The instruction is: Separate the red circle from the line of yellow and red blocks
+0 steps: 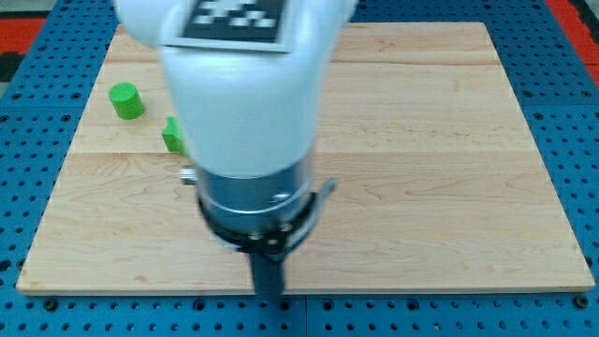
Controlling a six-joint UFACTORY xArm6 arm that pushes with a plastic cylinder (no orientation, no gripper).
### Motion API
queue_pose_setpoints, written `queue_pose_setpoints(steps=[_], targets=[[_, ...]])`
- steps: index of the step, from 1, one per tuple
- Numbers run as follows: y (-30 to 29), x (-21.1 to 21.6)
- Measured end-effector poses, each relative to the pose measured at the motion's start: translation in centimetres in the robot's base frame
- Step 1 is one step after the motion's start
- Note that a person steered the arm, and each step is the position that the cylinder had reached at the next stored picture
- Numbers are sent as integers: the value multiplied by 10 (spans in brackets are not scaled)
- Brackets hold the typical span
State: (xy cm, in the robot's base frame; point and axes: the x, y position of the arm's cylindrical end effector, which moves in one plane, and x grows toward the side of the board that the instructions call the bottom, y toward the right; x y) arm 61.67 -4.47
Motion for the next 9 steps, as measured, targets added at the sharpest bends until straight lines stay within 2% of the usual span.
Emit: queue_pose_setpoints(steps=[4, 7, 9], targets=[[-4, -86], [-29, -127], [-75, -143]])
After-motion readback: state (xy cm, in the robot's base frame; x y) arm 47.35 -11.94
